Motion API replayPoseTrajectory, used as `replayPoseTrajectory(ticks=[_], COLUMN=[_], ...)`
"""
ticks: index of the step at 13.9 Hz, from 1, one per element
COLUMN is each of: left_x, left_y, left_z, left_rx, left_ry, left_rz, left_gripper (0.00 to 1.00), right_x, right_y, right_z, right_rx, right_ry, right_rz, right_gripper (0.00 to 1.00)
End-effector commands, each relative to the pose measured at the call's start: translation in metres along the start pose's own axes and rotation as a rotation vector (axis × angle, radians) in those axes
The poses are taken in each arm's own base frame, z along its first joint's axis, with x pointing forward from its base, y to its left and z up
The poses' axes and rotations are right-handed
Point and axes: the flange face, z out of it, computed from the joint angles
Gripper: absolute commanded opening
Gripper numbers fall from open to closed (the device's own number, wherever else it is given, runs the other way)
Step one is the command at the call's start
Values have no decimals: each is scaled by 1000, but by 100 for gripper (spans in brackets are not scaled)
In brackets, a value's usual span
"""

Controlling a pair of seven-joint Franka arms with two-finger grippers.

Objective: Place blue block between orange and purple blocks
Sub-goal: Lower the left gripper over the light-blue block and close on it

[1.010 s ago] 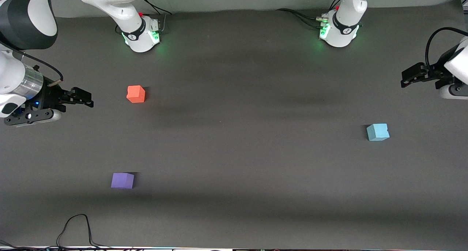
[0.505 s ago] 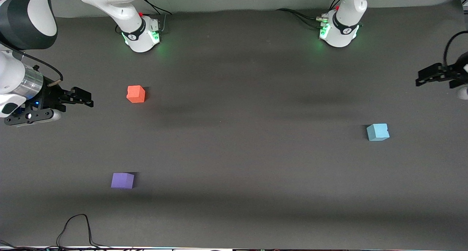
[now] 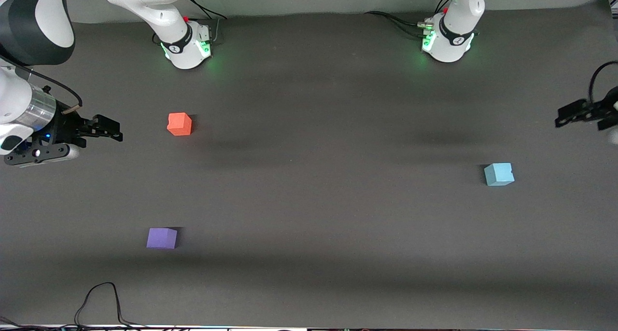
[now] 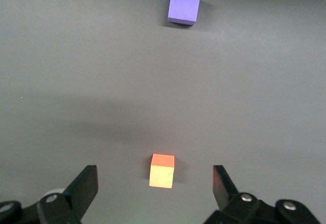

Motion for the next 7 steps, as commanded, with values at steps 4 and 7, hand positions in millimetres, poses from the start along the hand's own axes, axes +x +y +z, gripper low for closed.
replayPoseTrajectory(ticks=[4, 7], left_x=[6, 20], left_y=[6, 5], left_z=[177, 250], left_rx=[33, 32], left_ry=[82, 72], left_rz=[26, 25], left_gripper=[100, 100], right_x=[-4, -4], right_y=[0, 0], right_z=[-4, -4], right_rx=[-6, -6], right_ry=[-17, -19], right_rz=[-24, -24], right_gripper=[100, 100])
